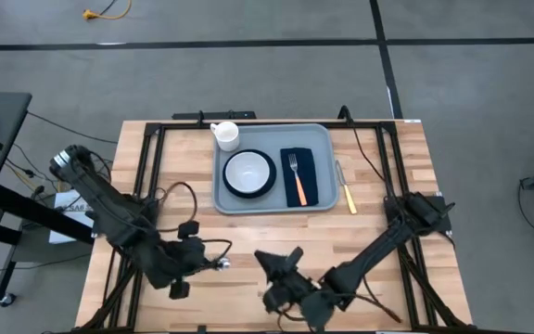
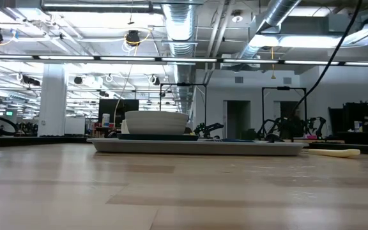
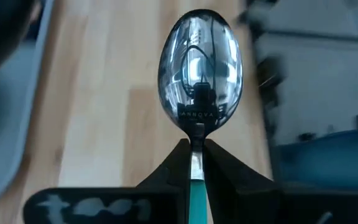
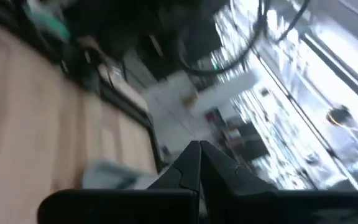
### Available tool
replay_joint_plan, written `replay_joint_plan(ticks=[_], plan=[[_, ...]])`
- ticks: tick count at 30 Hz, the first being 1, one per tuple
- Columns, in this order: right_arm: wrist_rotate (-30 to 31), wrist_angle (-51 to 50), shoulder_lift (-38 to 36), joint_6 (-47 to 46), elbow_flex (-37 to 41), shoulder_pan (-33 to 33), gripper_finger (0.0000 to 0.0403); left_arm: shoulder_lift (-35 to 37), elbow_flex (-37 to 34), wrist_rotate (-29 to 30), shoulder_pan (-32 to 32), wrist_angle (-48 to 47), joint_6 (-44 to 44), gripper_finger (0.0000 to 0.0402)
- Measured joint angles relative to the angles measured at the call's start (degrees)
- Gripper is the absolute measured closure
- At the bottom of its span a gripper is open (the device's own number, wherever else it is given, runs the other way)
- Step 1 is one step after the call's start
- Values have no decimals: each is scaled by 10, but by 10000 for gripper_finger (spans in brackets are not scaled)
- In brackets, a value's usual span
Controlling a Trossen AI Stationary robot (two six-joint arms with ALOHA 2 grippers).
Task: Set up tray
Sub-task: Put the blue spoon to the right of the green plate on the blue napkin on the gray tray
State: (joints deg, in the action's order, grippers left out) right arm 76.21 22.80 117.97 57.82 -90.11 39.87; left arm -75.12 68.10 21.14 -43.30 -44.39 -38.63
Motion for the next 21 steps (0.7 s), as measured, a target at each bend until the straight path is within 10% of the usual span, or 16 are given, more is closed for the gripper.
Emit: replay_joint_plan(ticks=[21], plan=[[-231, -43, 1, -82, -51, -6, 302, 28, 1, -38, -1, 113, 101, 389]])
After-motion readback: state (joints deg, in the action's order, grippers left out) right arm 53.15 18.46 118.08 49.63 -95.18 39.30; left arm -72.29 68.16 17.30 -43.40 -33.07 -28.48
